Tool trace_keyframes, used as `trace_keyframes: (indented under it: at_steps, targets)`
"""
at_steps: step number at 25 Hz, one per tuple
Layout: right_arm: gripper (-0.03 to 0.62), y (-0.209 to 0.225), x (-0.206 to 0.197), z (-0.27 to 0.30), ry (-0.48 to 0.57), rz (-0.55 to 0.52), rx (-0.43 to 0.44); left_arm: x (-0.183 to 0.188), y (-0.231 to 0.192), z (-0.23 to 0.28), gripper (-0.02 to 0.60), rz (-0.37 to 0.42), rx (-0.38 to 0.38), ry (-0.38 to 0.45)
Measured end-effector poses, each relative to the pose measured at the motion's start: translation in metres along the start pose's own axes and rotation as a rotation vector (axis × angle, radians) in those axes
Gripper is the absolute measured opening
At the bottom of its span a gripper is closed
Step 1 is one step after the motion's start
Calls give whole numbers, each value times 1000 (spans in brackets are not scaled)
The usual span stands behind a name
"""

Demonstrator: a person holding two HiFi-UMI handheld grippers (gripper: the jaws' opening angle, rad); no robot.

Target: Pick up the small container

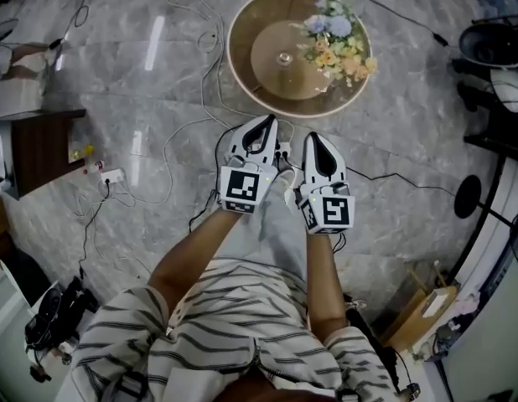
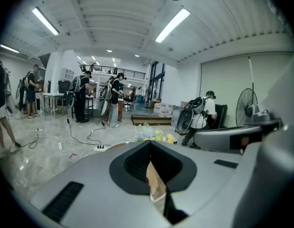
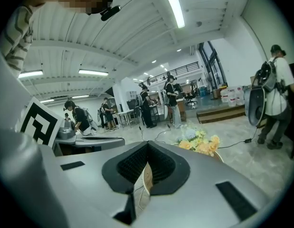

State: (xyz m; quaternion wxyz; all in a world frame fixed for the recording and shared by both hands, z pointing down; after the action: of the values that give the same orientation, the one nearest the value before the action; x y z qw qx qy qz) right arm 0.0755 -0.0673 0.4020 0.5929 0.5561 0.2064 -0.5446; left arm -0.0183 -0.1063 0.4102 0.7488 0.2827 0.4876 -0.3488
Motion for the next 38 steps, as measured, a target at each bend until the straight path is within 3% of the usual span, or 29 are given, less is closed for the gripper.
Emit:
trace_keyframes:
  at_steps: [19,38]
  targets:
    - [8,79,-96,82,-65,84,-97,-110,-32,114,-2,-67,-22,-102]
    - [8,128,-147,131,-96,92,-96,-200,-49,202,0,-38,6,-159]
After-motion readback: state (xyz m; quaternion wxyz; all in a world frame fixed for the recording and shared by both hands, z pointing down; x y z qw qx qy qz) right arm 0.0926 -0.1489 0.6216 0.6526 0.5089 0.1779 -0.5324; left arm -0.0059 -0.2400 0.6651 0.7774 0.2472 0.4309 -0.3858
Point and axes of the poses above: the fingertips, and each gripper's own axes: z forward along the fingers, y to its right, x out of its top, the point moved 2 cm from there along -z, backward along the fingers, and after that the axes turned 12 degrees about z, right-handed, at the moved point
